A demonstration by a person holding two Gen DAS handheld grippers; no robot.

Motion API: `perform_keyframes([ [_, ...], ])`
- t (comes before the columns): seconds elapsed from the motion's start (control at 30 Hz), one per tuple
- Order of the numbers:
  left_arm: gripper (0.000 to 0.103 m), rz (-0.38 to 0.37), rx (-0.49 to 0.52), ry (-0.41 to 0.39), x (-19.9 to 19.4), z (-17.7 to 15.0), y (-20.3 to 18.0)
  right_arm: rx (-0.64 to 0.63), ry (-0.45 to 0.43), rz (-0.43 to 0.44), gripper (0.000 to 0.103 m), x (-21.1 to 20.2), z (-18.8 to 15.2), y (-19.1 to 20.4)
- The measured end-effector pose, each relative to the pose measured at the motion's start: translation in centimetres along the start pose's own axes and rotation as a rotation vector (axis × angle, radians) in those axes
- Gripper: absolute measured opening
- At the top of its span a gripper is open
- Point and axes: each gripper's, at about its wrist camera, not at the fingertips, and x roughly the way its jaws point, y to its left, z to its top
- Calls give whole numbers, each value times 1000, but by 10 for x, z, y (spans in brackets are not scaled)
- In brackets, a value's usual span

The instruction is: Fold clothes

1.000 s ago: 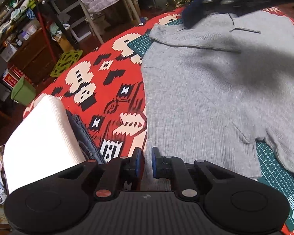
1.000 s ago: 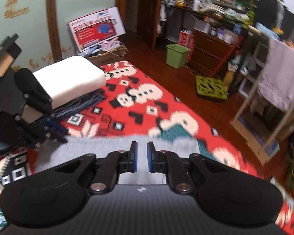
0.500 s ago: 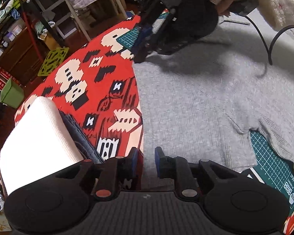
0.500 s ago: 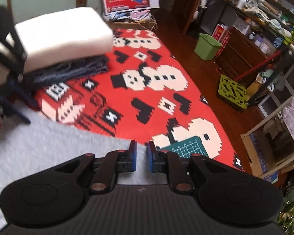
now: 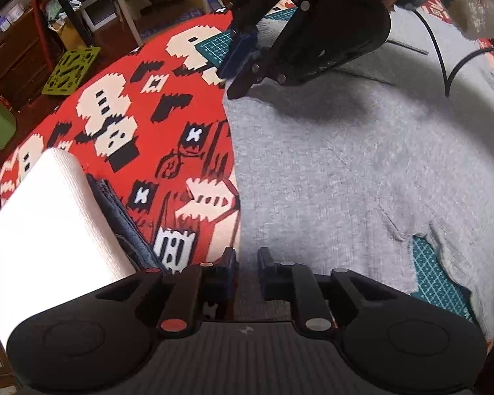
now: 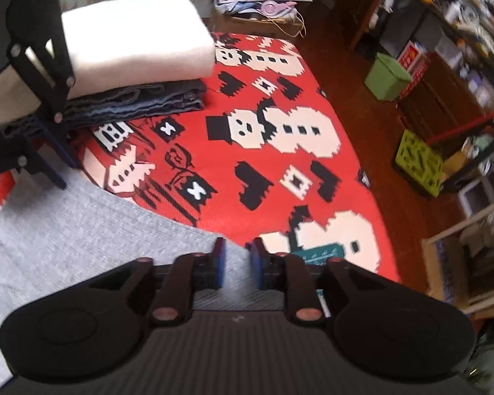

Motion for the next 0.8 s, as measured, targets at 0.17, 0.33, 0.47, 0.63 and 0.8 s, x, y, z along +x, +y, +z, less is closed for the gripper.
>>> perform_keyframes([
  [0.17, 23, 18, 20, -4, -1, 1, -2, 33, 5, 55, 30, 1, -1, -14],
  [0.33, 22, -2, 11, -2, 0, 2, 2, 117, -13, 145, 26, 3, -8, -32],
  [0.47, 3, -49, -23, -8, 1, 2, 3, 81, -24, 165, 4, 1, -8, -25],
  [0.63, 2, 66, 19, -28, -4, -2, -8, 71, -48, 124, 2, -1, -8, -18],
  [0.8, 2, 144, 22, -25, -10, 1, -2, 102, -67, 90, 2, 3, -5, -22],
])
